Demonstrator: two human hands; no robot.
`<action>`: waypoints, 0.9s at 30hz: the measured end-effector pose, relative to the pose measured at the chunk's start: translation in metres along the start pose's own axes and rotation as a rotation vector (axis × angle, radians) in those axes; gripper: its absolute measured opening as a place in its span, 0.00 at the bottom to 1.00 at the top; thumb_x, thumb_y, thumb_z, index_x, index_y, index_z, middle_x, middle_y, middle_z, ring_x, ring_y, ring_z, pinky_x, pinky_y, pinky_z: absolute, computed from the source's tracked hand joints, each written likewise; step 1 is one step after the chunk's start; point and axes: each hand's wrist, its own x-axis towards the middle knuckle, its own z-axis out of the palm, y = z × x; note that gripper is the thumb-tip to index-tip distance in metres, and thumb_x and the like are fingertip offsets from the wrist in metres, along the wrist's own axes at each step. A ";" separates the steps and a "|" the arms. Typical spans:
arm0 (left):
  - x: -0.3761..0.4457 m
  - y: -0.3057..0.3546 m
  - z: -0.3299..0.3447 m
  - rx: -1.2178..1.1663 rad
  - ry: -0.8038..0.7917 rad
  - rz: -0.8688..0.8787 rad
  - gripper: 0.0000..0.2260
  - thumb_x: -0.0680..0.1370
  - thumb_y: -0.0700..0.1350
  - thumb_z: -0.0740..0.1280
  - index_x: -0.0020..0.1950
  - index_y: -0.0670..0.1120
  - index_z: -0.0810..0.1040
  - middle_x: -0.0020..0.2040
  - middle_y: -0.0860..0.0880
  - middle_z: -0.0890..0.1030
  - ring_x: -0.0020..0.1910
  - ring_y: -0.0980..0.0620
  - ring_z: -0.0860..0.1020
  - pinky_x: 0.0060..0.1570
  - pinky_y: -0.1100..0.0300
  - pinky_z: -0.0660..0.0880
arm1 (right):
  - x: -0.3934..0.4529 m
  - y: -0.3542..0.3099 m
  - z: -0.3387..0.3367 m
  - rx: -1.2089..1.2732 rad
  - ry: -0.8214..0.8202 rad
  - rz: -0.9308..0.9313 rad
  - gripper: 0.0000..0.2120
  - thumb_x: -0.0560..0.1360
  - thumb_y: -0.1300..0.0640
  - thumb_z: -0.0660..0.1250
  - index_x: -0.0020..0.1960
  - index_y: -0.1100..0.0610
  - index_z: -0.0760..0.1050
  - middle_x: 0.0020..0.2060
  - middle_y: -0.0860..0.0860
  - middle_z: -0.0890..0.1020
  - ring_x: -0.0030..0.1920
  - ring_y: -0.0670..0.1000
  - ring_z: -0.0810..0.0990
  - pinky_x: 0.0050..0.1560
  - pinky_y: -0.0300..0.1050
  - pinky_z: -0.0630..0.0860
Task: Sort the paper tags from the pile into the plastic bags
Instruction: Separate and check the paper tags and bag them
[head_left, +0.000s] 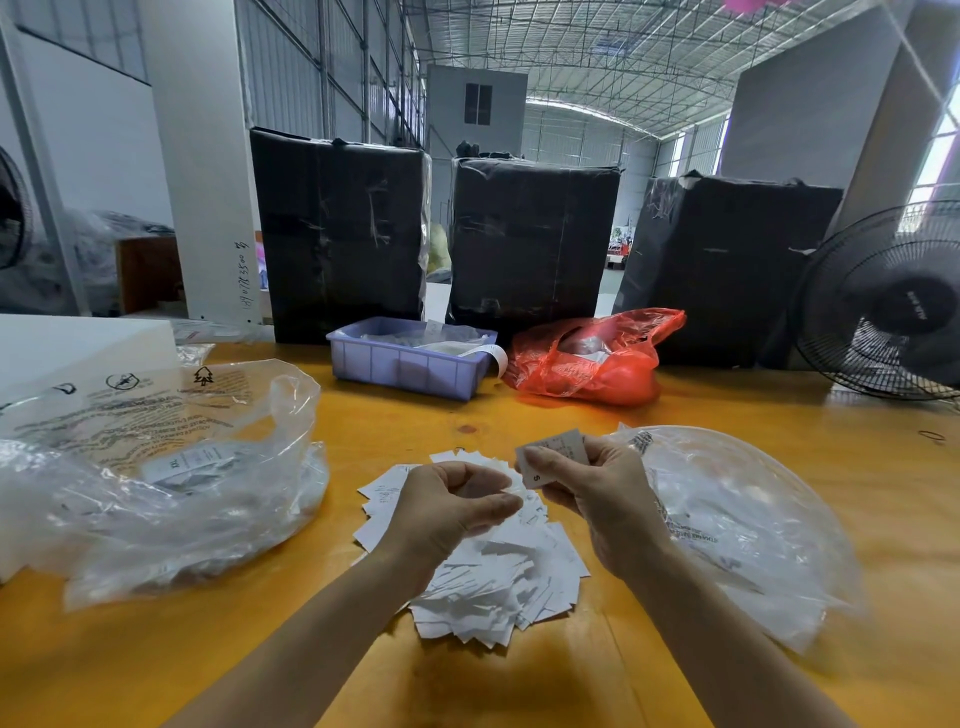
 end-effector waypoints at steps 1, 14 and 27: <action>0.000 0.000 0.000 0.001 0.000 0.000 0.08 0.66 0.36 0.77 0.42 0.44 0.82 0.38 0.49 0.85 0.37 0.55 0.83 0.41 0.64 0.80 | 0.000 0.000 0.000 0.000 0.003 0.004 0.03 0.69 0.62 0.73 0.40 0.59 0.80 0.31 0.51 0.84 0.34 0.46 0.82 0.38 0.40 0.77; 0.001 0.001 0.000 0.007 0.012 -0.018 0.10 0.66 0.36 0.77 0.44 0.43 0.82 0.42 0.48 0.85 0.38 0.52 0.83 0.42 0.60 0.80 | -0.002 0.005 0.002 -0.048 0.053 0.008 0.07 0.69 0.60 0.73 0.45 0.60 0.77 0.39 0.58 0.85 0.38 0.52 0.84 0.40 0.43 0.77; -0.001 0.002 0.001 -0.103 0.071 -0.048 0.12 0.67 0.38 0.76 0.47 0.42 0.79 0.39 0.45 0.85 0.38 0.51 0.83 0.44 0.59 0.79 | -0.001 0.006 0.003 -0.019 0.088 -0.021 0.08 0.69 0.59 0.73 0.45 0.61 0.78 0.35 0.54 0.82 0.32 0.47 0.81 0.35 0.39 0.75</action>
